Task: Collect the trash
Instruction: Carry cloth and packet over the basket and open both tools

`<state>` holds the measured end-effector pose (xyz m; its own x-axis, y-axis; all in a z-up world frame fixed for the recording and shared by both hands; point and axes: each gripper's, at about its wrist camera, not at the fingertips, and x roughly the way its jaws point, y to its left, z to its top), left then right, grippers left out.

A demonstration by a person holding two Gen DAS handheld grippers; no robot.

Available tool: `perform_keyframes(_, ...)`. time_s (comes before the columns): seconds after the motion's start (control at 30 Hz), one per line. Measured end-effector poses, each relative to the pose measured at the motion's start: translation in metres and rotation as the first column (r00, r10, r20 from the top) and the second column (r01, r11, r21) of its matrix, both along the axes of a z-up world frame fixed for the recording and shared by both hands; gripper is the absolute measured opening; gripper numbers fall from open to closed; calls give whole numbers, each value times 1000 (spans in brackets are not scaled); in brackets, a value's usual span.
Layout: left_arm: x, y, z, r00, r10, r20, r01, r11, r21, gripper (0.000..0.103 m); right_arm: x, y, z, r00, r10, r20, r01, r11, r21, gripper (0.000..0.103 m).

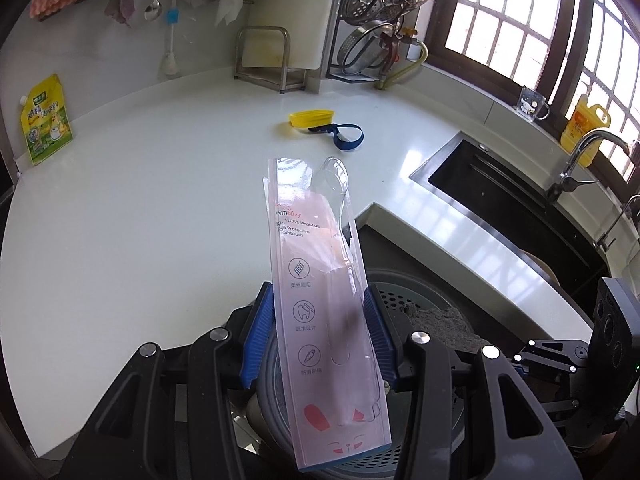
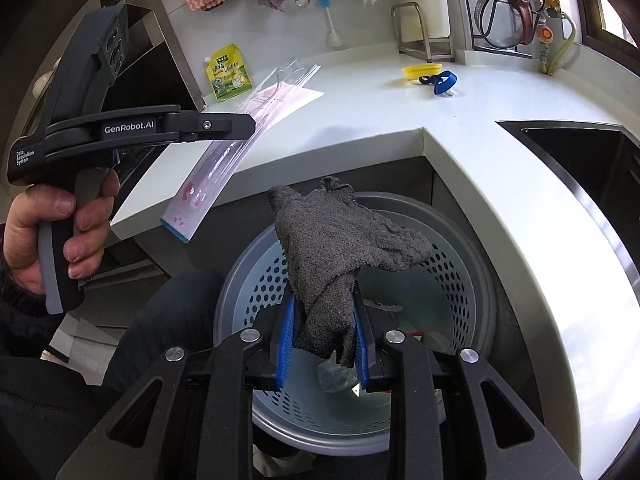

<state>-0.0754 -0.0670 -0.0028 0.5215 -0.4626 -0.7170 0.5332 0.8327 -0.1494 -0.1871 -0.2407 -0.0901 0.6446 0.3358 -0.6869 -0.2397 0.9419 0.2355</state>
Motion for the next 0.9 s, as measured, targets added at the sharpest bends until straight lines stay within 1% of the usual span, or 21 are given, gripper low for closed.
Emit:
perform_keyframes(0.23, -5, -7, -1, 1000, -26, -2, 26, 1000, 1, 45, -4, 2, -7, 1000, -18, -15, 17, 999, -39, 24)
perform_keyframes(0.57, -10, -21, -16, 998, -57, -27, 58, 998, 31, 45, -5, -1, -17, 999, -27, -33, 26, 999, -40, 24)
perform_keyframes(0.73, -12, -26, -18, 997, -68, -33, 70, 997, 39, 45, -4, -1, -21, 999, -32, -42, 30, 999, -40, 24)
perform_keyframes(0.83, -12, -27, -22, 996, -75, -43, 77, 996, 42, 45, -3, 1, -23, 998, -31, -46, 28, 998, -62, 24)
perform_keyframes(0.9, -11, -26, -24, 996, -77, -49, 79, 996, 43, 45, -1, 1, -26, 998, -30, -59, 27, 998, -55, 24)
